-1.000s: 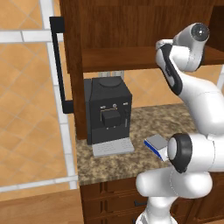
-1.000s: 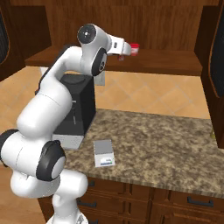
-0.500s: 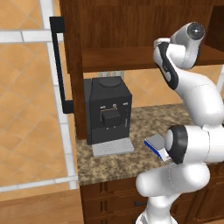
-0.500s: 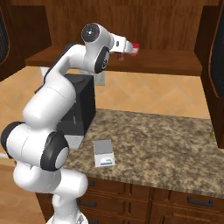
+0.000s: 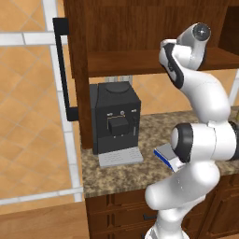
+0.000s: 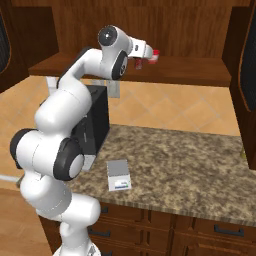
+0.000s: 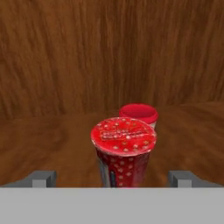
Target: Pick the yogurt and place it on the digital scale for weighing, and close the cabinet.
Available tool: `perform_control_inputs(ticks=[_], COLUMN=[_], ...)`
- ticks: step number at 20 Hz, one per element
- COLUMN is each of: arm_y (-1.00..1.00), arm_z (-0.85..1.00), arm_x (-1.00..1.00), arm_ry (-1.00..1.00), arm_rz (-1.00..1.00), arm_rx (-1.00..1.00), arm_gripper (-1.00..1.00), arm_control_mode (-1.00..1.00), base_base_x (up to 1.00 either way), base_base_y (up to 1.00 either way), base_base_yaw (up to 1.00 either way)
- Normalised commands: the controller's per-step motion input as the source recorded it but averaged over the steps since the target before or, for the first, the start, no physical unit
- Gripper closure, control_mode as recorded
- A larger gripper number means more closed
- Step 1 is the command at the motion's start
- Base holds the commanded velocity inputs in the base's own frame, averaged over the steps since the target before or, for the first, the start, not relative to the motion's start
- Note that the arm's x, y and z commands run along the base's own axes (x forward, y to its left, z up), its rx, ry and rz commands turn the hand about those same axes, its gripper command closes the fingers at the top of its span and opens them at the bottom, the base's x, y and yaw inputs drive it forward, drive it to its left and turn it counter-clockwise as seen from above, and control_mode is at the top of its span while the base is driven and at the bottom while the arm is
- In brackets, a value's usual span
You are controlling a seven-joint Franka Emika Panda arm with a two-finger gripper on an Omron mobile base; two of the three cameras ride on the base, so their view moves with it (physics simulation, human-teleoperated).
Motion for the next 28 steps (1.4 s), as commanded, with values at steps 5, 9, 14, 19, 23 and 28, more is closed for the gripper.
perform_control_inputs(ticks=[5,9,14,19,23,28], arm_y=[-0.1,-0.1,-0.02,0.0,0.0,0.0], arm_z=[0.0,0.0,0.0,-0.09,-0.18,-0.32], arm_x=[0.26,0.21,0.12,0.07,0.05,0.22], arm_ry=[0.0,0.0,0.0,0.0,0.0,0.0], arm_rz=[0.0,0.0,0.0,0.0,0.0,0.0], arm_rx=[0.0,0.0,0.0,0.0,0.0,0.0], arm_gripper=[-1.0,-1.0,-1.0,-1.0,1.0,1.0], arm_control_mode=[-1.0,-1.0,-1.0,-1.0,-1.0,-1.0], base_base_x=[0.0,0.0,0.0,0.0,0.0,0.0], base_base_y=[0.0,0.0,0.0,0.0,0.0,0.0], base_base_yaw=[0.0,0.0,0.0,0.0,0.0,0.0])
